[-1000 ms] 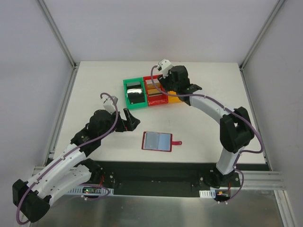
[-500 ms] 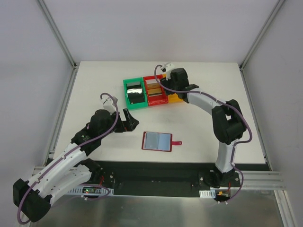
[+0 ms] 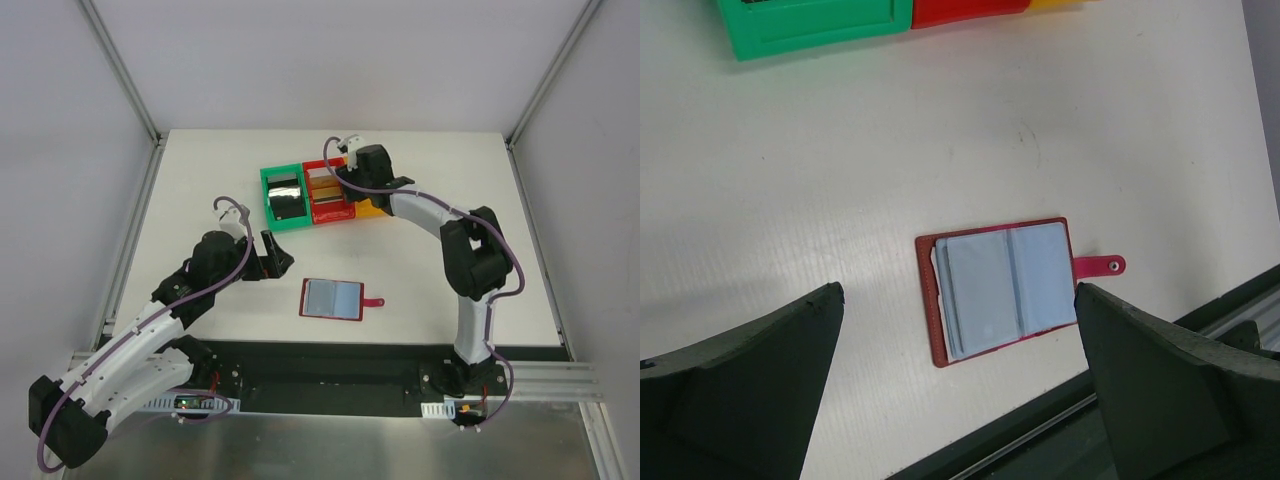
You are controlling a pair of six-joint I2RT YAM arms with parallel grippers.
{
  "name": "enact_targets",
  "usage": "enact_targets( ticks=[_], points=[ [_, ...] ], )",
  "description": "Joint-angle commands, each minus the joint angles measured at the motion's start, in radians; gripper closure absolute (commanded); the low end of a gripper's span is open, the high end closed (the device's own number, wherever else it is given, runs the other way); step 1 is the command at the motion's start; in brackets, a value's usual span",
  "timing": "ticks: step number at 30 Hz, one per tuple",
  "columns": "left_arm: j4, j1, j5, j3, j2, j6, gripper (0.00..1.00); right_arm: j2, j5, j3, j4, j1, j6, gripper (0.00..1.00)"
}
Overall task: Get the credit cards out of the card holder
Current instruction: Reset both arms
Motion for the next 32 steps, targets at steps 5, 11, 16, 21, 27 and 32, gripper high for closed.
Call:
enact_targets(
  ticks=[5, 11, 16, 21, 27, 32],
  points=[
    [0.005, 0.010, -0.020, 0.035, -0.015, 0.008, 0.01, -0.120, 0.087, -0.061, 0.015, 0.006, 0.024, 0.44],
    [-0.073, 0.013, -0.050, 0.112, 0.061, -0.048, 0.01, -0.354, 0.146, -0.213, 0.010, 0.004, 0.030, 0.31],
    [-0.111, 0.013, -0.045, 0.152, 0.161, -0.154, 0.01, -0.566, 0.150, -0.419, 0.022, 0.006, 0.096, 0.20],
    [-0.114, 0.013, -0.040, 0.172, 0.196, -0.211, 0.01, -0.772, 0.132, -0.618, 0.038, 0.029, 0.181, 0.04],
    [-0.116, 0.013, -0.075, 0.190, 0.198, -0.190, 0.01, -0.979, 0.146, -0.785, 0.053, 0.096, 0.213, 0.04],
    [-0.123, 0.013, -0.086, 0.193, 0.235, -0.190, 0.01, -1.069, 0.147, -0.809, 0.033, 0.103, 0.214, 0.04]
  ],
)
